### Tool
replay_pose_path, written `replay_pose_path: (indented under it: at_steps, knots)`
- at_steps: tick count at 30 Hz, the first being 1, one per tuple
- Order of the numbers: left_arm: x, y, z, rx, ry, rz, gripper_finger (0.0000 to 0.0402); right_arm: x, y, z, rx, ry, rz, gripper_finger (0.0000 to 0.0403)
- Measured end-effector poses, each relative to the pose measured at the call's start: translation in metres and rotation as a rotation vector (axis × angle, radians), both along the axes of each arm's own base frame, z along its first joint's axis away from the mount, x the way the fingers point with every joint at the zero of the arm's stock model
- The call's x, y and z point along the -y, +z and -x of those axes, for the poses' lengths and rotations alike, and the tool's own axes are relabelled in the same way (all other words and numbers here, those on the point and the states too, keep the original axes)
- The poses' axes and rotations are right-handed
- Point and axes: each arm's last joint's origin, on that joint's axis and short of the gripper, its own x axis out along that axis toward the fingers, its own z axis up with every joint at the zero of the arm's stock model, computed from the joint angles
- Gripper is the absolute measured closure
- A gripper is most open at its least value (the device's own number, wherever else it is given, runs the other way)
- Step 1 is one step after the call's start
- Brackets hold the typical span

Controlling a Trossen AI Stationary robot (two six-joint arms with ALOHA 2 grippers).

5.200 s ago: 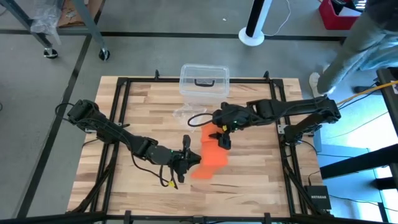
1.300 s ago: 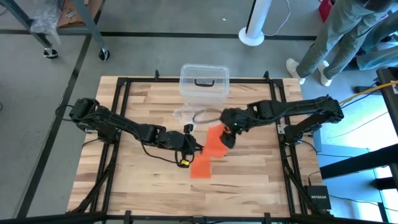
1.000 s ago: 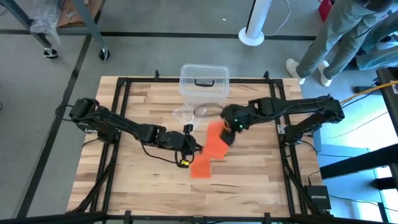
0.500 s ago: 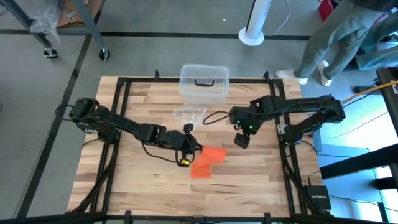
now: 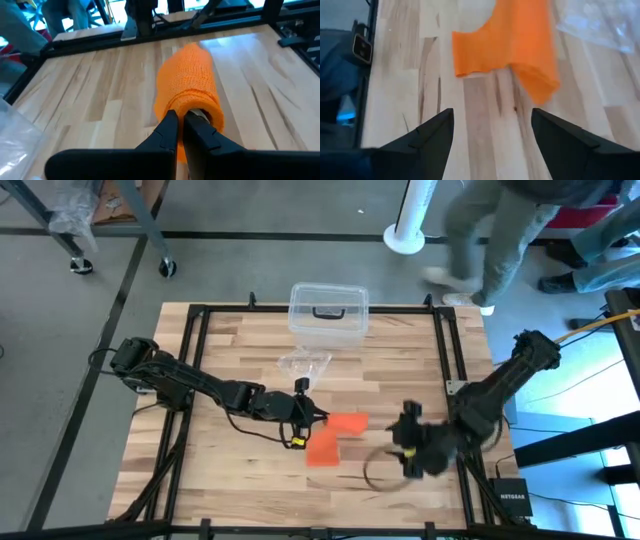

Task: Roll bandage
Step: Roll the orange bandage

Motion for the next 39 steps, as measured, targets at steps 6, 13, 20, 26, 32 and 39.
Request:
replay_pose_path:
  at_steps: [6, 13, 20, 26, 32, 39]
  knots:
    - [0.001, 0.004, -0.001, 0.04, -0.011, -0.01, 0.0394, -0.013, -0.059, -0.007, 0.192, -0.129, 0.019, 0.0134]
    - [0.003, 0.007, -0.002, 0.073, -0.017, -0.004, 0.0394, -0.006, -0.098, -0.018, 0.405, -0.214, 0.043, 0.0134]
    - [0.004, 0.008, -0.002, 0.088, -0.019, -0.004, 0.0394, -0.011, -0.103, -0.031, 0.502, -0.196, 0.059, 0.0144]
    - [0.004, 0.008, -0.002, 0.088, -0.021, -0.005, 0.0394, -0.011, -0.107, -0.042, 0.516, -0.176, 0.062, 0.0229]
    - [0.005, 0.008, -0.002, 0.082, -0.024, -0.011, 0.0394, -0.021, -0.099, -0.04, 0.546, -0.057, 0.017, 0.0375]
    - [0.006, 0.004, 0.0, 0.043, -0.05, -0.07, 0.0394, -0.05, -0.029, -0.032, 0.637, 0.08, 0.095, 0.0386]
